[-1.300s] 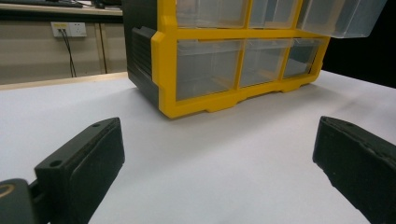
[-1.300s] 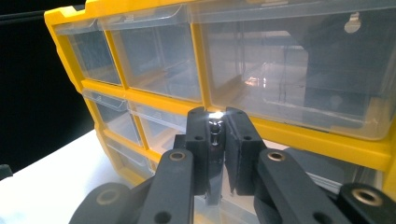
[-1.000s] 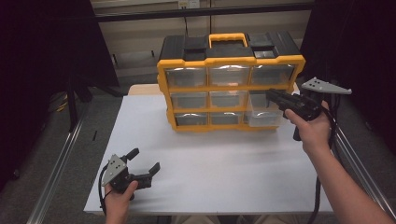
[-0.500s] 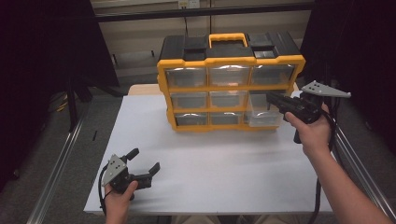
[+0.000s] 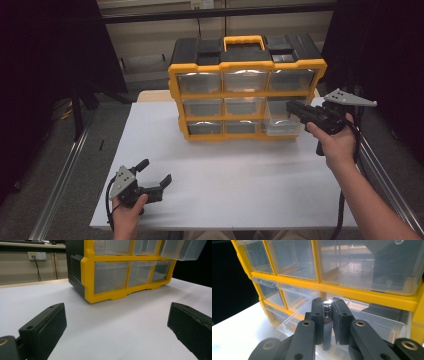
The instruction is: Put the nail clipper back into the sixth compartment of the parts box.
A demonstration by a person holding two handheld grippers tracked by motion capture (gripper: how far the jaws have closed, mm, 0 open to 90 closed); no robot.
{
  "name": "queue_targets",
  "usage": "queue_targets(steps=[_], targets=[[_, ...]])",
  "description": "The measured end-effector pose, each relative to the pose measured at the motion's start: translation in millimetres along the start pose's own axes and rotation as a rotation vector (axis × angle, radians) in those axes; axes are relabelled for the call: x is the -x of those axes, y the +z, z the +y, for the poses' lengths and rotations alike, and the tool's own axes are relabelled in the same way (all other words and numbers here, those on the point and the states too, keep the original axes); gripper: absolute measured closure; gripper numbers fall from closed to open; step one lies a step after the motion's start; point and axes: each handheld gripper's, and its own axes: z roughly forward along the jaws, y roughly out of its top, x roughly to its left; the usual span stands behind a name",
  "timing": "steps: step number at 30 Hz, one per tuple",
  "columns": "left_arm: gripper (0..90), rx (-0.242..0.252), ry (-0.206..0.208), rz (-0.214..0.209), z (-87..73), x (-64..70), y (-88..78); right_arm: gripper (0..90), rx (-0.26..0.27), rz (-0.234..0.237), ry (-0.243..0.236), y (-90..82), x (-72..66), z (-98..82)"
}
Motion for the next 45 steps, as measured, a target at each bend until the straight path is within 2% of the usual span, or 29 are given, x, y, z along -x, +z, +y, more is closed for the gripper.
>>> queue_targets(steps=[1,11,17,19,22,26,31,33,36,40,45], targets=[[2.3,0.008,-0.014,-0.007,-0.1,1.1,1.0,80.8,-0.001,-0.002,-0.002,-0.1,0.3,-0.3],[2.3,-0.003,-0.007,-0.005,-0.2,0.5,0.3,80.5,-0.008,-0.005,0.001,-0.9,1.6,-2.0],[2.3,0.006,-0.017,-0.005,-0.5,1.5,0.9,80.0,-0.001,-0.008,-0.002,-1.3,1.9,-2.9],[2.3,0.007,-0.014,-0.007,-0.8,1.1,0.8,73.3,0.007,-0.014,-0.003,-2.2,2.0,-2.6],[2.3,0.0,-0.01,-0.008,-0.4,0.7,0.6,59.3,0.029,-0.007,0.005,-3.4,1.0,-1.8],[2.3,0.006,-0.01,-0.015,-0.3,0.8,0.2,38.9,0.058,0.002,-0.01,-6.9,-3.6,-1.0],[2.3,0.009,-0.011,-0.012,-0.3,0.7,0.4,26.6,0.068,0.042,-0.026,-14.6,-9.2,-3.2],[2.3,0.009,-0.014,-0.016,-0.1,1.1,0.6,20.6,0.095,0.065,-0.044,-19.3,-9.7,-5.5],[2.3,0.008,-0.009,-0.016,0.1,1.4,0.7,17.5,0.093,0.073,-0.04,-25.9,-11.4,-7.9],[2.3,0.002,-0.007,-0.008,0.0,2.1,0.6,15.1,0.095,0.088,-0.062,-37.3,-12.7,-13.1],[2.3,0.001,-0.004,-0.013,0.1,2.1,0.9,13.5,0.096,0.094,-0.053,-47.3,-9.6,-20.8]])
